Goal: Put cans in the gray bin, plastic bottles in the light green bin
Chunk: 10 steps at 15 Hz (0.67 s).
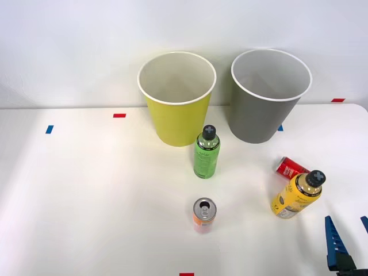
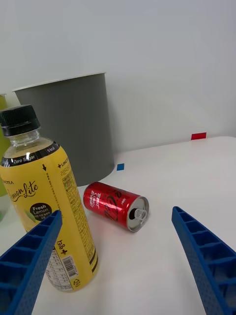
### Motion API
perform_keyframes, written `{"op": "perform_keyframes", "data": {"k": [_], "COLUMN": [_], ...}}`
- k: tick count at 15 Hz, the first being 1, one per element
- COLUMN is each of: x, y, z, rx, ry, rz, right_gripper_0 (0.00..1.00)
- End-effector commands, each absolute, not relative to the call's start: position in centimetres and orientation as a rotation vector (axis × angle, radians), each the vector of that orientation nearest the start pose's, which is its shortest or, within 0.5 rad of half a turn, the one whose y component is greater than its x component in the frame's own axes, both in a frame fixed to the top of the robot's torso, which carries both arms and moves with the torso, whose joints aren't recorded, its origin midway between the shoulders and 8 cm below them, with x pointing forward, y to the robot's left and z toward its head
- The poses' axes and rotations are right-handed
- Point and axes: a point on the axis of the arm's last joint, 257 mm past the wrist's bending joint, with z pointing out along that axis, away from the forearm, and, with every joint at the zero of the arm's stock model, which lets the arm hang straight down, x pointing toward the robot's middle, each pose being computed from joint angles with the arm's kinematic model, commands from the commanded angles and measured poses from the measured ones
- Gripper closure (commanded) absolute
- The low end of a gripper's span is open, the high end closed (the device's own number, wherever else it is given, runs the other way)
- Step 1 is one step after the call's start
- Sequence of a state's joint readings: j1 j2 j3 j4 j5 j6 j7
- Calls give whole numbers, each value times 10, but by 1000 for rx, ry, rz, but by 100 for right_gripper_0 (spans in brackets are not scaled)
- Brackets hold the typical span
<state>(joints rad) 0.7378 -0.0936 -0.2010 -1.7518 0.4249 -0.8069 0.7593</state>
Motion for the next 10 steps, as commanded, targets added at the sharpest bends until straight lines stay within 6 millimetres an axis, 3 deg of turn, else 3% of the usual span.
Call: {"op": "perform_keyframes", "data": {"k": [1, 10], "x": [283, 283], "y": [-333, -333], "z": [-243, -243], "rx": [77, 77], "ry": [1397, 1397], "rz": [159, 159], "right_gripper_0": [23, 23]}}
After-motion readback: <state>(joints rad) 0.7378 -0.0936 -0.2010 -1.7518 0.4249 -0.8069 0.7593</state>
